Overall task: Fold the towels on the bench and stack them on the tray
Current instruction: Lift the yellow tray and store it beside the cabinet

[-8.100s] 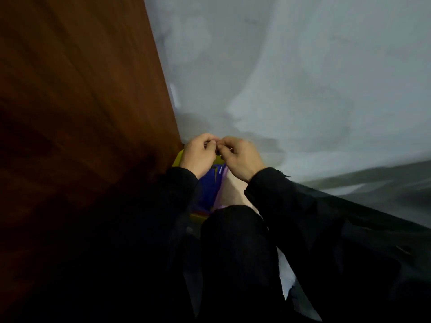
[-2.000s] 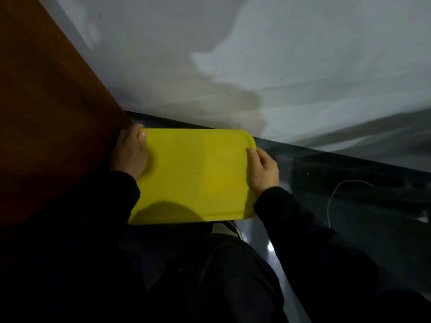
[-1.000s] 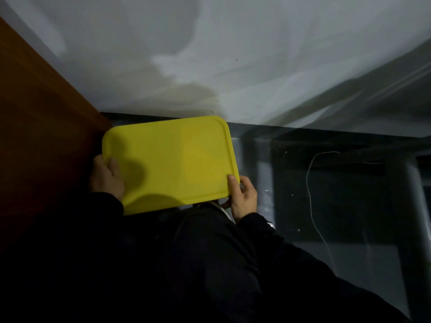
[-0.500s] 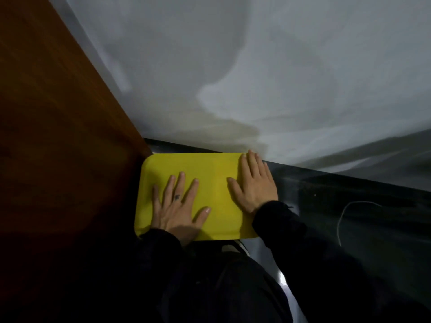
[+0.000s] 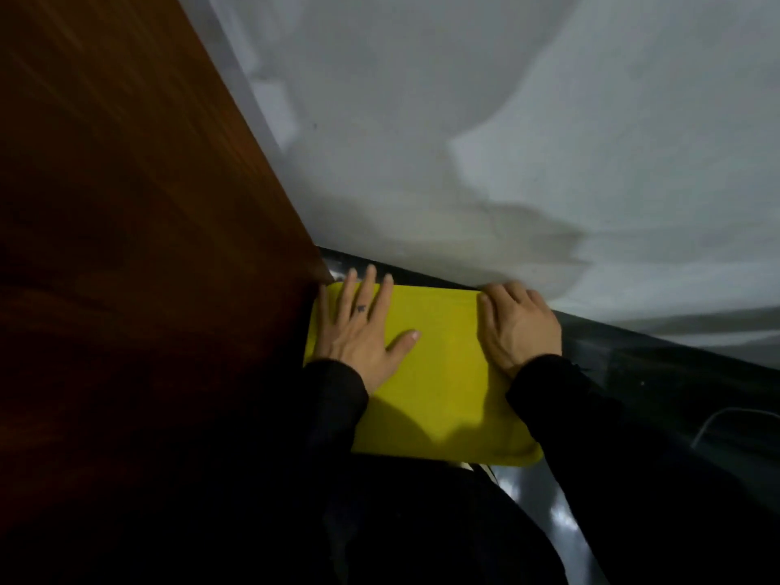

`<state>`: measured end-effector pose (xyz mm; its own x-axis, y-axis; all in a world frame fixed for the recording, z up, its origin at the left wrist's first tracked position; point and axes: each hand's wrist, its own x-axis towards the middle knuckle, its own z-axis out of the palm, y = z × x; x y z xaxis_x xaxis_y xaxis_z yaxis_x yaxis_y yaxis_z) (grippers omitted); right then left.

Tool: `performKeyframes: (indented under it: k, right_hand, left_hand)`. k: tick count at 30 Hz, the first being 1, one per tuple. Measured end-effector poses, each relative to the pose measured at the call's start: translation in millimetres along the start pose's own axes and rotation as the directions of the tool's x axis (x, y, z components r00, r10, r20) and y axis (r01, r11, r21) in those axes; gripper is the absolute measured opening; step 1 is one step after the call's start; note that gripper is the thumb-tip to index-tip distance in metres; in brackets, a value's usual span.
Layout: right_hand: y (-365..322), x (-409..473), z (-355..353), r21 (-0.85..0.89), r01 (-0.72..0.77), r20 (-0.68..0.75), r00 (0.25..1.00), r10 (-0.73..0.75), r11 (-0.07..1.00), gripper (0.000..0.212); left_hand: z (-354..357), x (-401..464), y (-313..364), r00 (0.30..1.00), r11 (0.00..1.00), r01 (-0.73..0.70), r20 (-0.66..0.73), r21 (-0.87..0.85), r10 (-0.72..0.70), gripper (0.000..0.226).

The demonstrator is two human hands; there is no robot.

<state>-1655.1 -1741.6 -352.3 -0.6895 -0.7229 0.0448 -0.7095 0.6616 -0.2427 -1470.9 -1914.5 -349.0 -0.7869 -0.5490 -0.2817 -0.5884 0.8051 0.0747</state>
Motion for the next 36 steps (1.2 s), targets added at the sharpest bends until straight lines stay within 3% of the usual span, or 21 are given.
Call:
performKeyframes:
  k: [2,5,8,13,16,19,22,26,31,34,36]
  right_hand:
    - [4.7,8.6,0.5,0.101,-0.025,0.072,0.997,0.018,0.995,0.046]
    - [19.0,21.7,-0.1,0.311,-0.079,0.169,0.985,0.027,0.947,0.057]
    - [22.8,24.3,5.1,0.391,-0.125,0.139,0.987,0.076,0.912,0.051]
    - [11.0,3.5,2.7,0.107,0.112,-0.086,0.991,-0.103,0.988,0.04]
    - [-11.3,-40.0,6.6,0.036,0.246,-0.116,0.964,-0.241,0.968,0.051]
    - [-26.1,-99.2,15.3,0.042,0.461,-0.072,0.886,-0.457,0.887,0.057]
    - [-4.1,-132.2,18.4,-0.138,0.637,0.004,0.766,-0.642,0.759,0.061]
    - [10.5,-136.2,23.1,-0.274,0.661,0.057,0.736,-0.674,0.698,0.075]
    - [4.7,-137.8,20.4,-0.246,0.674,-0.049,0.709,-0.703,0.697,0.045]
    - [2.8,-136.3,17.8,-0.241,0.673,-0.031,0.715,-0.699,0.699,0.044]
    - [6.7,-132.3,20.3,-0.269,0.708,-0.009,0.676,-0.737,0.653,0.045]
  left_hand:
    - [-3.1,15.6,-5.3,0.995,1.0,0.01,-0.096,-0.001,-0.01,0.081]
    - [2.7,33.0,-5.7,0.951,0.998,-0.04,-0.31,-0.049,0.022,0.047]
    - [6.2,50.6,-8.3,0.944,0.995,-0.042,-0.33,-0.085,0.012,0.04]
    - [5.7,43.3,-5.1,0.96,0.995,-0.055,-0.28,-0.081,0.03,0.046]
    - [9.3,10.6,4.9,0.981,0.994,-0.073,-0.184,-0.084,0.056,0.064]
    - [23.9,-54.0,18.1,0.939,0.942,-0.334,-0.101,-0.036,0.329,0.078]
    - [42.7,-88.9,1.7,0.837,0.844,-0.516,-0.123,0.147,0.533,0.064]
    - [49.8,-89.3,-7.5,0.818,0.823,-0.525,-0.14,0.214,0.558,0.073]
    - [63.9,-82.0,-7.1,0.794,0.817,-0.44,-0.263,0.372,0.548,0.076]
    - [67.7,-88.0,-1.8,0.818,0.843,-0.424,-0.261,0.33,0.513,0.081]
    - [66.7,-86.3,0.0,0.845,0.858,-0.429,-0.21,0.282,0.492,0.086]
